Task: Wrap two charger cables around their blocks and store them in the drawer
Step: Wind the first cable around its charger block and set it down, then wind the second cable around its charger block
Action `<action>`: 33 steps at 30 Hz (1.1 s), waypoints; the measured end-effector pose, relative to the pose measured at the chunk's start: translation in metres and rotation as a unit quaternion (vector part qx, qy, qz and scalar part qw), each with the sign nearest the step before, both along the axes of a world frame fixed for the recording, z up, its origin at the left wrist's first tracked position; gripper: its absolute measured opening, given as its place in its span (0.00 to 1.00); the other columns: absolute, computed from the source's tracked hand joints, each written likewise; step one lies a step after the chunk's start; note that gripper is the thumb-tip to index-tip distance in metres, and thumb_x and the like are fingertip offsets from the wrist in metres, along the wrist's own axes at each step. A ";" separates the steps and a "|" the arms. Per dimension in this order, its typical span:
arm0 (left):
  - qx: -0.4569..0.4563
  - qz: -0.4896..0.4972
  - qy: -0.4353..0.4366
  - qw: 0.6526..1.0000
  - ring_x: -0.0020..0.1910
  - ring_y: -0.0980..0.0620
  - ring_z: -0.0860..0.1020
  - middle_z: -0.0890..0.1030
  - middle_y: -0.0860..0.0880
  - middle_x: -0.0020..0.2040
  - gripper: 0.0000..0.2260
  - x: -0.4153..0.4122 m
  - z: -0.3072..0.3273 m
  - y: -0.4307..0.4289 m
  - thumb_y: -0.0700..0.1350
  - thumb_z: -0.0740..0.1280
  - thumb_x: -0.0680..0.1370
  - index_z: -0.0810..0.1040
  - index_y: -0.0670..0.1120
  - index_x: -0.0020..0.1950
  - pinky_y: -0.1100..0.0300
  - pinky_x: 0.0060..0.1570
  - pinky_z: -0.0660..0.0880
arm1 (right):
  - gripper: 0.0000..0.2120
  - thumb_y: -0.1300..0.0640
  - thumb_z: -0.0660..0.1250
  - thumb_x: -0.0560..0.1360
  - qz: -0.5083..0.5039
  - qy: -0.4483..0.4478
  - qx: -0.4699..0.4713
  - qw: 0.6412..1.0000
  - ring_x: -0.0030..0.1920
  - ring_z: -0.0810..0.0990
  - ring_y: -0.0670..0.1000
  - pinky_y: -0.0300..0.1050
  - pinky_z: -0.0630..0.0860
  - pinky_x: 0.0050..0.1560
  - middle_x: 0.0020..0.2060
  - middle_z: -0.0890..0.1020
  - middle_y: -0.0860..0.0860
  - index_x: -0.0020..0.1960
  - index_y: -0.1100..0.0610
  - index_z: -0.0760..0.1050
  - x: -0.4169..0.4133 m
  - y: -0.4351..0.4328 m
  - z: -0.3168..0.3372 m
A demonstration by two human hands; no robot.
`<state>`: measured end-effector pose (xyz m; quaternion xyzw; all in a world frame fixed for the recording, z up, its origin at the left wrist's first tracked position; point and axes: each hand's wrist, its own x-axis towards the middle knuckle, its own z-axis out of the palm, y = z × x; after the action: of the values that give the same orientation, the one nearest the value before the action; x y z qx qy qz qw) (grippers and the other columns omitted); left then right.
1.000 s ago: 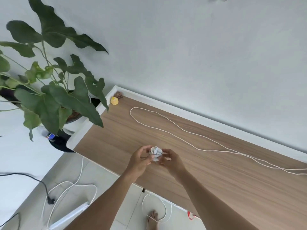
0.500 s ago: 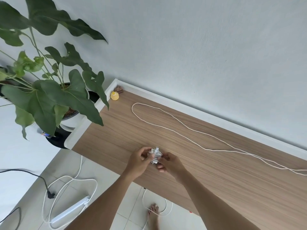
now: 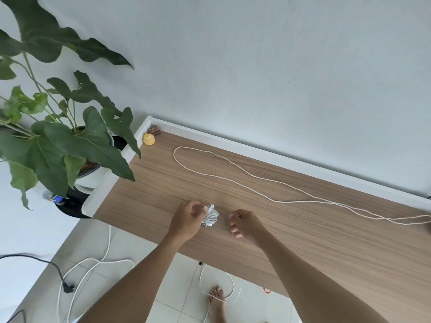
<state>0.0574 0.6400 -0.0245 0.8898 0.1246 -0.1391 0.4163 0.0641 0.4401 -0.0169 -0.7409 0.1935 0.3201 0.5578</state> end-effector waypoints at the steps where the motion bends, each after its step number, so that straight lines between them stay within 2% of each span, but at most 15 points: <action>1: 0.024 0.001 -0.010 1.000 0.49 0.52 0.79 0.80 0.52 0.50 0.14 0.002 0.003 -0.001 0.56 0.65 0.76 0.78 0.49 0.56 0.54 0.53 0.76 | 0.08 0.60 0.60 0.78 -0.003 -0.009 -0.011 1.000 0.31 0.75 0.51 0.45 0.73 0.34 0.32 0.77 0.52 0.44 0.58 0.76 0.001 -0.003 0.003; 6: 0.094 -0.022 -0.131 0.987 0.44 0.47 0.78 0.78 0.50 0.43 0.07 0.021 0.037 -0.031 0.48 0.64 0.78 0.76 0.45 0.47 0.51 0.48 0.74 | 0.12 0.61 0.60 0.76 -0.006 -0.073 -0.078 0.994 0.28 0.74 0.50 0.43 0.72 0.30 0.30 0.78 0.50 0.37 0.55 0.77 0.006 -0.023 0.025; 8: 0.097 -0.078 -0.144 0.982 0.42 0.45 0.78 0.79 0.50 0.40 0.06 0.030 0.053 -0.053 0.46 0.64 0.78 0.75 0.45 0.44 0.52 0.44 0.74 | 0.11 0.58 0.61 0.74 -0.004 -0.109 -0.110 0.988 0.27 0.74 0.51 0.45 0.72 0.32 0.28 0.77 0.49 0.35 0.53 0.77 0.009 -0.034 0.039; 10: 0.096 -0.137 -0.141 0.976 0.40 0.46 0.78 0.80 0.51 0.38 0.05 0.037 0.067 -0.076 0.46 0.64 0.77 0.74 0.46 0.43 0.54 0.40 0.73 | 0.10 0.57 0.62 0.74 -0.007 -0.143 -0.139 0.980 0.27 0.73 0.52 0.44 0.71 0.33 0.28 0.77 0.49 0.37 0.56 0.78 0.011 -0.049 0.054; 15: 0.097 -0.238 -0.158 0.953 0.40 0.46 0.78 0.81 0.49 0.40 0.03 0.045 0.084 -0.139 0.44 0.63 0.76 0.74 0.46 0.45 0.55 0.40 0.72 | 0.11 0.56 0.62 0.76 -0.036 -0.192 -0.197 0.961 0.32 0.72 0.51 0.42 0.67 0.32 0.31 0.77 0.52 0.41 0.60 0.80 0.004 -0.102 0.083; 25: 0.071 -0.377 -0.146 0.912 0.41 0.47 0.79 0.82 0.49 0.42 0.04 0.041 0.098 -0.284 0.45 0.63 0.76 0.76 0.47 0.47 0.58 0.39 0.72 | 0.11 0.58 0.63 0.75 -0.180 -0.171 -0.266 0.931 0.33 0.71 0.52 0.44 0.67 0.34 0.29 0.73 0.53 0.40 0.65 0.77 -0.055 -0.259 0.099; 29: 0.065 -0.411 -0.155 0.896 0.42 0.46 0.79 0.82 0.49 0.43 0.05 0.032 0.100 -0.345 0.46 0.62 0.77 0.76 0.48 0.48 0.58 0.40 0.71 | 0.09 0.58 0.63 0.75 -0.219 -0.162 -0.281 0.920 0.36 0.76 0.54 0.47 0.73 0.39 0.28 0.76 0.50 0.38 0.58 0.78 -0.079 -0.324 0.100; 33: 0.076 -0.439 -0.145 0.883 0.41 0.46 0.80 0.83 0.49 0.42 0.06 0.020 0.095 -0.405 0.47 0.61 0.77 0.77 0.48 0.48 0.55 0.41 0.75 | 0.10 0.54 0.63 0.75 -0.255 -0.145 -0.295 0.909 0.39 0.78 0.58 0.49 0.75 0.41 0.31 0.79 0.53 0.40 0.57 0.78 -0.100 -0.384 0.096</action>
<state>0.0772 0.2355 0.0708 0.8925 -0.3307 -0.1671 0.2571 -0.0356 0.0559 0.0793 -0.8355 0.3780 -0.0157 0.3984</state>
